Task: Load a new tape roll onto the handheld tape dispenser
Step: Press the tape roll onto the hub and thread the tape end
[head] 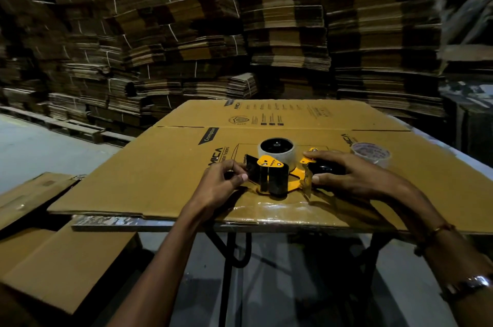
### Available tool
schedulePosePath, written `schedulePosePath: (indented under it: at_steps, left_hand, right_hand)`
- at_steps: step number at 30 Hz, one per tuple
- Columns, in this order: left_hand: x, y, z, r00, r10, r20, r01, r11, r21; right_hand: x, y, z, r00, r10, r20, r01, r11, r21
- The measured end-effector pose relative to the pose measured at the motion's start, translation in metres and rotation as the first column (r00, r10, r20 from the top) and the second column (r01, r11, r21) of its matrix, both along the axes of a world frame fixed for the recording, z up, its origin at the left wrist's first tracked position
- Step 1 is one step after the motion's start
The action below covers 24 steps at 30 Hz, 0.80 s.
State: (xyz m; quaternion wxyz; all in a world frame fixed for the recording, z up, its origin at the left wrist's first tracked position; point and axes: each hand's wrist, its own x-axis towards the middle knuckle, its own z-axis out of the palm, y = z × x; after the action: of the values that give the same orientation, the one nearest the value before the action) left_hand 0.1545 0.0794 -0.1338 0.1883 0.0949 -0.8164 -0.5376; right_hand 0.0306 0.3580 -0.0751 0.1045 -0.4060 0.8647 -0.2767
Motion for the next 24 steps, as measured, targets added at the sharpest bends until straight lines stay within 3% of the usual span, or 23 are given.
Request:
schedulePosePath:
  at_steps: [5,8,11,13,15,18,24]
  left_hand:
    - [-0.002,-0.003,-0.002,1.0,-0.006,-0.009,0.006,1.0,-0.014]
    - [-0.006,-0.005,-0.003,1.0,0.001,-0.009,-0.001,1.0,-0.001]
    - [-0.008,-0.007,-0.003,1.0,-0.01,-0.017,0.01,1.0,0.022]
    - [-0.008,-0.008,-0.004,1.0,-0.017,-0.022,0.018,0.999,0.037]
    - [-0.009,-0.009,-0.004,0.999,-0.024,-0.028,0.026,0.999,0.046]
    - [-0.01,-0.009,-0.003,0.999,-0.046,-0.028,0.048,0.994,0.094]
    - [-0.013,-0.015,-0.005,0.997,-0.068,-0.029,0.072,0.982,0.172]
  right_hand:
    - [0.005,-0.007,0.001,0.997,-0.066,-0.035,0.064,0.996,-0.056]
    - [0.015,-0.021,-0.006,0.963,-0.194,-0.188,0.195,0.981,-0.008]
    - [0.018,-0.036,-0.021,0.871,-0.307,-0.384,0.346,0.937,0.036]
    - [0.014,-0.04,-0.027,0.849,-0.321,-0.42,0.372,0.927,0.043]
    - [0.01,-0.039,-0.021,0.883,-0.292,-0.367,0.326,0.945,0.034]
    - [0.001,-0.032,-0.005,0.956,-0.185,-0.228,0.221,0.965,0.142]
    - [-0.023,-0.027,0.002,0.987,-0.107,-0.118,0.139,0.942,0.306]
